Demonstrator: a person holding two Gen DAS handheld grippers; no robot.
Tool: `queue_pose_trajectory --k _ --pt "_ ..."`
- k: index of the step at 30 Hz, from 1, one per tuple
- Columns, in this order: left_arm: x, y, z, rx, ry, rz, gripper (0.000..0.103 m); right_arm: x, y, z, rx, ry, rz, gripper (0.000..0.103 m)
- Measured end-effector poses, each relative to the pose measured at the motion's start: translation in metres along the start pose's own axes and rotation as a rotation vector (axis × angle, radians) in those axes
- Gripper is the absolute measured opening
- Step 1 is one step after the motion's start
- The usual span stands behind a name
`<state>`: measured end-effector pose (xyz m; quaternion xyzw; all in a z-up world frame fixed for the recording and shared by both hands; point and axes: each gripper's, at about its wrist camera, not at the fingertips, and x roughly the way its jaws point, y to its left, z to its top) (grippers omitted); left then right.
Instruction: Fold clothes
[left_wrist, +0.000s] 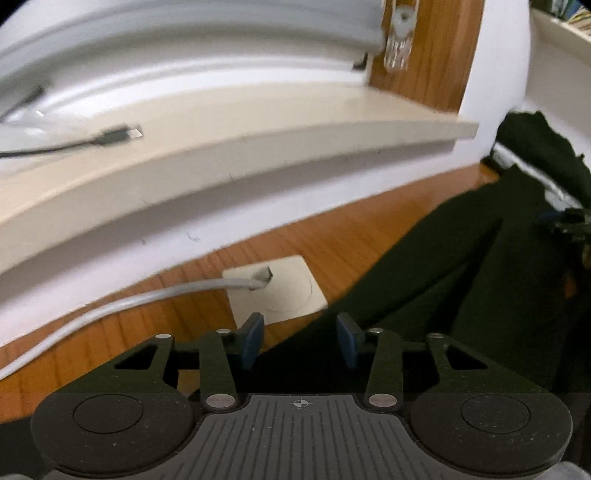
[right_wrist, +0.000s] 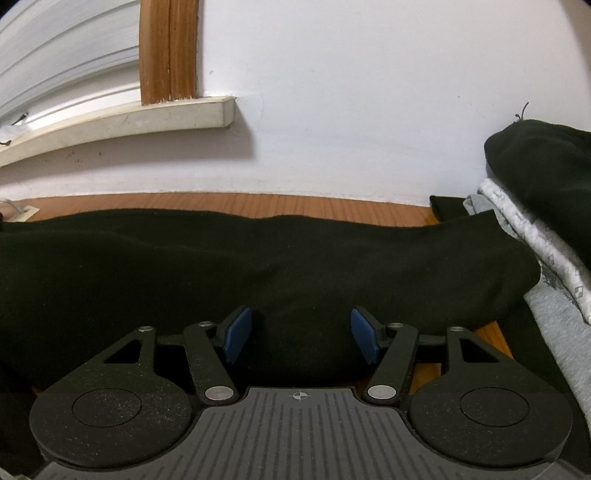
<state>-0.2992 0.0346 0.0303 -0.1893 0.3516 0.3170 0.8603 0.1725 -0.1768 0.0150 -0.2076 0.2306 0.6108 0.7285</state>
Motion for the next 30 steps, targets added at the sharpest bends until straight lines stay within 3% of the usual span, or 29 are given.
queue_pose_trajectory --k 6,7,8,9,12,14,16,22,26,30 --pt "0.006 -0.008 0.002 0.034 0.007 -0.049 0.05 0.001 0.0 0.0 0.0 0.0 0.001 0.06" --pt "0.005 -0.011 0.002 0.049 0.002 -0.039 0.041 0.001 0.0 0.0 0.0 0.0 0.002 0.06" --pt "0.005 -0.014 0.001 0.064 -0.002 -0.029 0.011 0.001 0.0 0.0 0.0 -0.001 0.002 0.06" --pt "0.005 -0.014 0.001 0.063 -0.002 -0.033 0.003 0.001 0.0 0.0 -0.001 -0.001 0.002 0.06" --pt "-0.014 -0.019 0.006 0.072 -0.119 0.029 0.003 0.0 -0.001 0.0 0.002 -0.007 0.002 0.06" --pt "-0.04 -0.015 0.015 0.021 -0.237 0.053 0.003 0.0 -0.002 -0.001 0.011 -0.008 0.006 0.06" --pt "-0.053 -0.015 0.02 0.017 -0.276 0.056 0.003 0.0 -0.002 -0.001 0.012 -0.009 0.013 0.06" --pt "-0.03 -0.018 0.006 0.057 -0.186 0.075 0.003 -0.012 -0.02 0.019 0.05 -0.068 0.006 0.06" --pt "-0.025 -0.01 0.001 0.014 -0.169 0.06 0.003 0.0 -0.062 0.058 0.084 -0.062 -0.077 0.059" --pt "-0.02 -0.01 0.001 -0.001 -0.162 0.06 0.003 0.041 -0.104 0.076 0.092 0.012 -0.221 0.059"
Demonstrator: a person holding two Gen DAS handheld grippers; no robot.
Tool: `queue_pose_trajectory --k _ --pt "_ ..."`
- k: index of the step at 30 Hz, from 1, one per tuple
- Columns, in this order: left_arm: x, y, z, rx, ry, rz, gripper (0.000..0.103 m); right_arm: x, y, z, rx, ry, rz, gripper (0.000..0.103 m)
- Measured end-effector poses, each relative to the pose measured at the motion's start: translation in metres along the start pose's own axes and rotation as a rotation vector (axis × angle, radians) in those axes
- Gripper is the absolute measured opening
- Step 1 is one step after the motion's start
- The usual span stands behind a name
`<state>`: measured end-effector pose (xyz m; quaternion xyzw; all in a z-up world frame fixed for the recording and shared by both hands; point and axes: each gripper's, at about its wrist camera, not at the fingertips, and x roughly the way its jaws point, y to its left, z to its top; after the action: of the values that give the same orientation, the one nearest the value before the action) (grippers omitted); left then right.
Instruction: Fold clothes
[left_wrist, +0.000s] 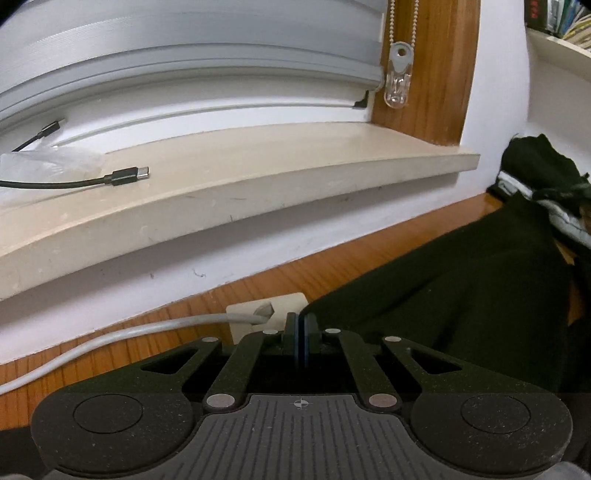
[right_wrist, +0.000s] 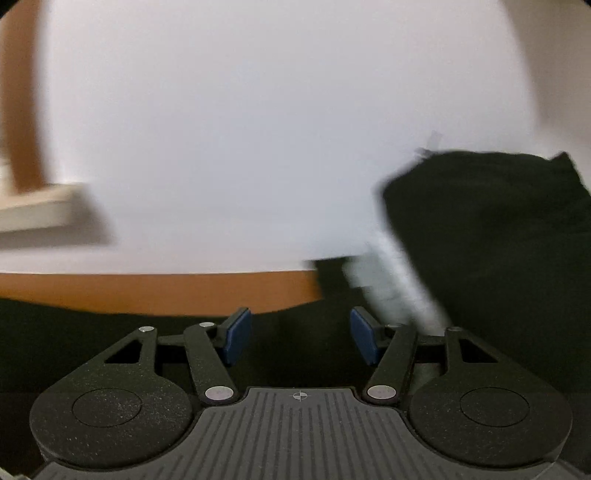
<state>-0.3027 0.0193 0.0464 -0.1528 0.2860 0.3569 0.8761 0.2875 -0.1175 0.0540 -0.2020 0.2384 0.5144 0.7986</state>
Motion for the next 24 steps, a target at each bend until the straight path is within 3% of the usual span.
queue_pose_trajectory --k 2,6,7,9,11,18,24 --pt "0.002 -0.002 0.0 -0.001 0.001 0.003 0.003 0.023 -0.011 0.003 0.011 0.031 -0.047 0.059" --pt "0.003 -0.004 -0.007 0.009 0.021 0.012 0.003 0.052 -0.014 -0.001 -0.008 0.057 -0.059 0.056" --pt "0.004 -0.005 -0.009 0.013 0.022 0.017 0.003 0.058 -0.012 -0.003 -0.023 0.062 -0.06 0.051" --pt "0.004 -0.007 -0.011 0.013 0.02 0.022 0.003 0.062 -0.01 -0.007 -0.038 0.059 -0.063 0.025" --pt "0.002 -0.008 -0.011 0.012 0.009 0.028 0.003 0.056 -0.01 -0.01 -0.032 0.034 -0.051 0.009" --pt "-0.032 -0.019 0.005 0.035 -0.084 0.027 0.003 -0.019 -0.033 -0.006 0.047 -0.19 -0.062 0.004" --pt "-0.079 -0.035 0.017 0.076 -0.194 0.049 0.002 -0.109 -0.057 0.006 0.068 -0.299 -0.054 0.004"
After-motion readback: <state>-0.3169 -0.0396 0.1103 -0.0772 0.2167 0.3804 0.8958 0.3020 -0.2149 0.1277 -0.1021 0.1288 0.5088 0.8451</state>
